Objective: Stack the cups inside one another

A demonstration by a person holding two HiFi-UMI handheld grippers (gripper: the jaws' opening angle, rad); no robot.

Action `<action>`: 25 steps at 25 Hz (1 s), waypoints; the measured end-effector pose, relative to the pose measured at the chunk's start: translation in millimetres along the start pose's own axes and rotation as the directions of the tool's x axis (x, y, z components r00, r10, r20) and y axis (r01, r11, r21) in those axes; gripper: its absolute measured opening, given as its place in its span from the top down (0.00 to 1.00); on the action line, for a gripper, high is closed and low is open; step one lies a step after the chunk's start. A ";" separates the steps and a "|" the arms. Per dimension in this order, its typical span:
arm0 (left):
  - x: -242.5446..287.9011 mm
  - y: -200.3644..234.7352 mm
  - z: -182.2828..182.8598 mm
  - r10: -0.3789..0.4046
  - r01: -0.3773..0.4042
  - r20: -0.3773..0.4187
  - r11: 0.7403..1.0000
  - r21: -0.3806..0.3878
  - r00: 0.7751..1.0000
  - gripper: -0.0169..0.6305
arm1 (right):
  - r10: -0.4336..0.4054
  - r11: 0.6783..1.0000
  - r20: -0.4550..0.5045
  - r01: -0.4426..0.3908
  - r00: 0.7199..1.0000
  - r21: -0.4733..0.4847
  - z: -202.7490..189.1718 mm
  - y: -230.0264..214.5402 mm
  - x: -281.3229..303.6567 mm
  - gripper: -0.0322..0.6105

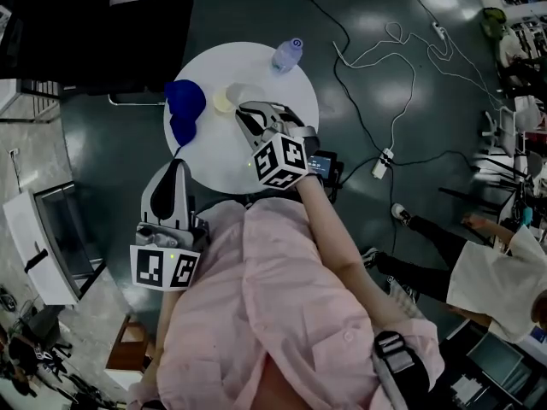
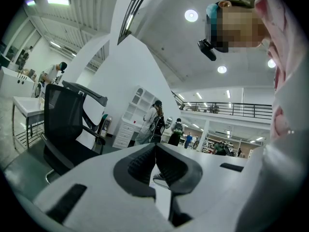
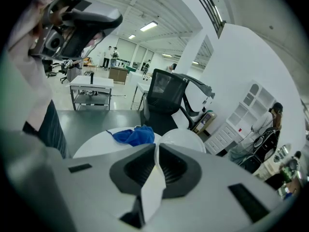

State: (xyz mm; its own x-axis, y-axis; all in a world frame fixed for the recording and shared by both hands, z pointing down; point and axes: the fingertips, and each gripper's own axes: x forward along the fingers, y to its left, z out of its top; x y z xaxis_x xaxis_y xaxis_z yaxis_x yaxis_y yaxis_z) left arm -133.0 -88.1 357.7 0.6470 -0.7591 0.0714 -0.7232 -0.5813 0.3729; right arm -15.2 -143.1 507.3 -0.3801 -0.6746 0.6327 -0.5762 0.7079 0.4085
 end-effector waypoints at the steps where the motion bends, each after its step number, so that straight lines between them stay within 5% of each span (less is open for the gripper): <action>1: 0.8 -0.5 0.0 0.002 -0.002 -0.001 1.000 0.000 1.000 0.94 | 0.001 1.000 0.000 -0.001 1.000 0.002 -0.7 -1.6 0.0 0.88; 10: 8.5 0.0 -1.8 0.010 -0.009 -0.015 1.000 0.003 1.000 0.94 | 0.028 1.000 -0.021 -0.028 0.999 0.001 -13.6 -11.8 8.3 0.88; 25: 8.8 12.0 -0.3 0.050 -0.050 -0.005 0.999 -0.014 0.999 0.94 | 0.237 0.962 -0.119 -0.250 0.964 -0.111 -23.9 20.8 56.2 0.88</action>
State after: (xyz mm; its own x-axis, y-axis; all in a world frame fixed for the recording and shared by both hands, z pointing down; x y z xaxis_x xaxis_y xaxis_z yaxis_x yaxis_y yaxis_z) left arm -135.9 -101.7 363.2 0.6112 -0.7858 0.0945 -0.7513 -0.5385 0.3815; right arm -31.2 -161.3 567.1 -0.4166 -0.4582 0.7852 -0.3787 0.8727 0.3083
